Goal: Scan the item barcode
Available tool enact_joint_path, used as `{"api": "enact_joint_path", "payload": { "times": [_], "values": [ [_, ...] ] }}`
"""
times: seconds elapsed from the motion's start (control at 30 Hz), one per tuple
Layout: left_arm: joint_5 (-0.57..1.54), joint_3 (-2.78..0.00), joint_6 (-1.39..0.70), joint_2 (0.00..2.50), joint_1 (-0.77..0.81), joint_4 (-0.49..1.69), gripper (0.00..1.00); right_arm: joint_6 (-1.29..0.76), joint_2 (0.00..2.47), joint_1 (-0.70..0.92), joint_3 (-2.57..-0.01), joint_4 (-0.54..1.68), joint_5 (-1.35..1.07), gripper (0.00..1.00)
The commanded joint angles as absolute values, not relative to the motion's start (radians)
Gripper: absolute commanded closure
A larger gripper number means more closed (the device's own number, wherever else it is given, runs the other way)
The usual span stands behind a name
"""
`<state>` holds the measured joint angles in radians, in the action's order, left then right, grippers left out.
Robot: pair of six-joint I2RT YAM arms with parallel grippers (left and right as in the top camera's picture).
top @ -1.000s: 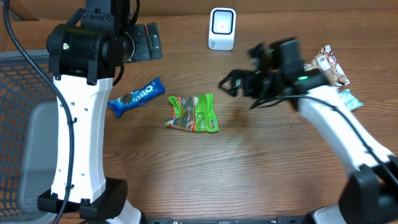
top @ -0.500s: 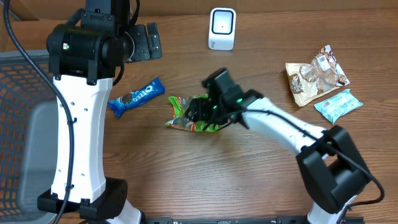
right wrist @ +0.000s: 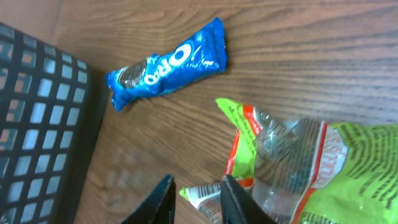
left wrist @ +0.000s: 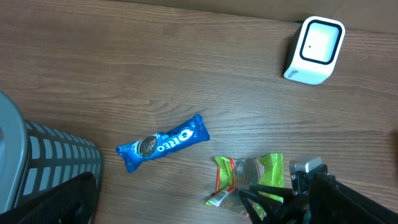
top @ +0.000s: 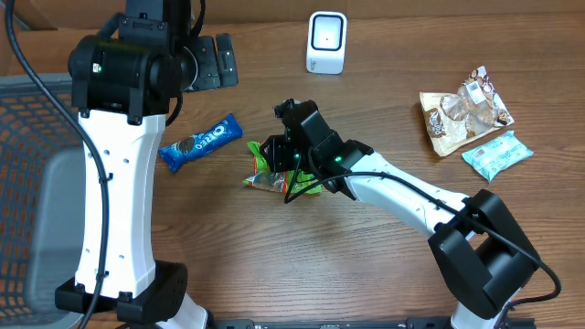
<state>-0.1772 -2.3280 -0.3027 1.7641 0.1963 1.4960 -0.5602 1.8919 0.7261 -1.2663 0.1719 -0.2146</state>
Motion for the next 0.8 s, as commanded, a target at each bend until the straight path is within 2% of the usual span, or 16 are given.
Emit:
{"api": "enact_joint_path", "payload": {
  "times": [0.0,0.2,0.43,0.63,0.77],
  "values": [
    [-0.191,-2.326,-0.284,1.765,0.197,1.492,0.00,-0.554,1.936,0.723,-1.266,0.162,-0.175,0.77],
    [-0.191,-2.326,-0.284,1.765,0.197,1.491,0.00,-0.760,2.060,0.723,-1.266,0.245,-0.305,0.82],
    [-0.191,-2.326,-0.284,1.765,0.197,1.492,0.00,-0.779,2.078,0.711,-1.269,0.328,-0.463,0.83],
    [-0.190,-2.326,-0.284,1.765,0.197,1.492,0.00,-0.554,2.078,0.664,-1.340,0.520,-0.567,0.77],
    [-0.191,-2.326,-0.284,1.765,0.197,1.492,0.00,-0.277,2.078,0.598,-1.457,0.753,-0.567,0.69]
  ]
}}
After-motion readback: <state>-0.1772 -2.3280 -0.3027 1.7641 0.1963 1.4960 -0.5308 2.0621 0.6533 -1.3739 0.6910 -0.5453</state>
